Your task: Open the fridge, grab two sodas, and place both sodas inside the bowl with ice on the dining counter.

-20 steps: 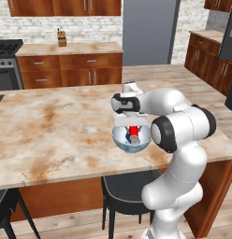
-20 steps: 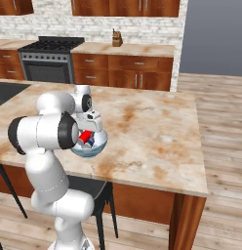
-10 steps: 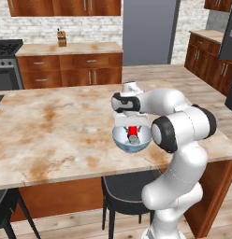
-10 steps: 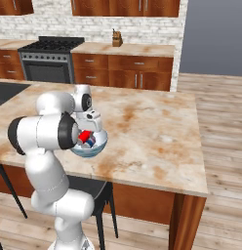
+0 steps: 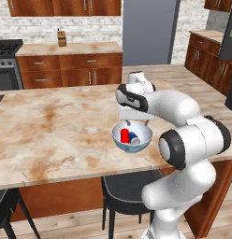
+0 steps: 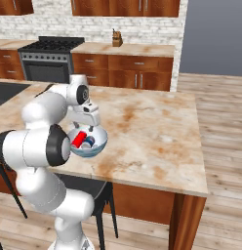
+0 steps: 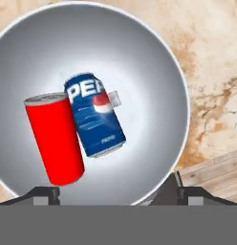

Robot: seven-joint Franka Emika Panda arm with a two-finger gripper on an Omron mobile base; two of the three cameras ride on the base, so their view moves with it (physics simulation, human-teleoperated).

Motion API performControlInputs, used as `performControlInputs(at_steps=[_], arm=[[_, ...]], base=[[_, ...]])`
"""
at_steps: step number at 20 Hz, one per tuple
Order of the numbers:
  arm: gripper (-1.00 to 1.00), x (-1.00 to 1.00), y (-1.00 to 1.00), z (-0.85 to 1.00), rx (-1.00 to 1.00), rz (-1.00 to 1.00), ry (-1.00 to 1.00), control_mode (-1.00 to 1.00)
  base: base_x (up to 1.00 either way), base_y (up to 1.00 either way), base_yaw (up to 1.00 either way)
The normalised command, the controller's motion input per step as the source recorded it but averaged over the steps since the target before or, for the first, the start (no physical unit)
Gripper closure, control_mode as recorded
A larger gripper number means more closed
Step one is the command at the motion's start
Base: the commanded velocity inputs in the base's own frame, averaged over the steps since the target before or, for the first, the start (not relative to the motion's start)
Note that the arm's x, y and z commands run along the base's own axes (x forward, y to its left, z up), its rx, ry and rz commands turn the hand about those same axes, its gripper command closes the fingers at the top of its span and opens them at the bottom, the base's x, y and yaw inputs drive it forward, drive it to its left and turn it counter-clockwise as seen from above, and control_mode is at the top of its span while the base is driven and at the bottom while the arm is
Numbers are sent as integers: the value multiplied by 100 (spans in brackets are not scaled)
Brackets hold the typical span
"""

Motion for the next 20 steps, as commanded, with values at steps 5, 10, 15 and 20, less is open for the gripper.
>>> performControlInputs(at_steps=[5, 10, 15, 20], arm=[[-100, -57, 0, 62, 0, -10, -14, -100], [-100, -71, 0, 59, 0, -11, -21, -100], [-100, -73, 0, 43, -1, -10, -27, -100], [-100, -71, 0, 30, -3, -7, -31, -100]], base=[[0, 0, 0], [0, 0, 0], [0, 0, 0], [0, 0, 0]])
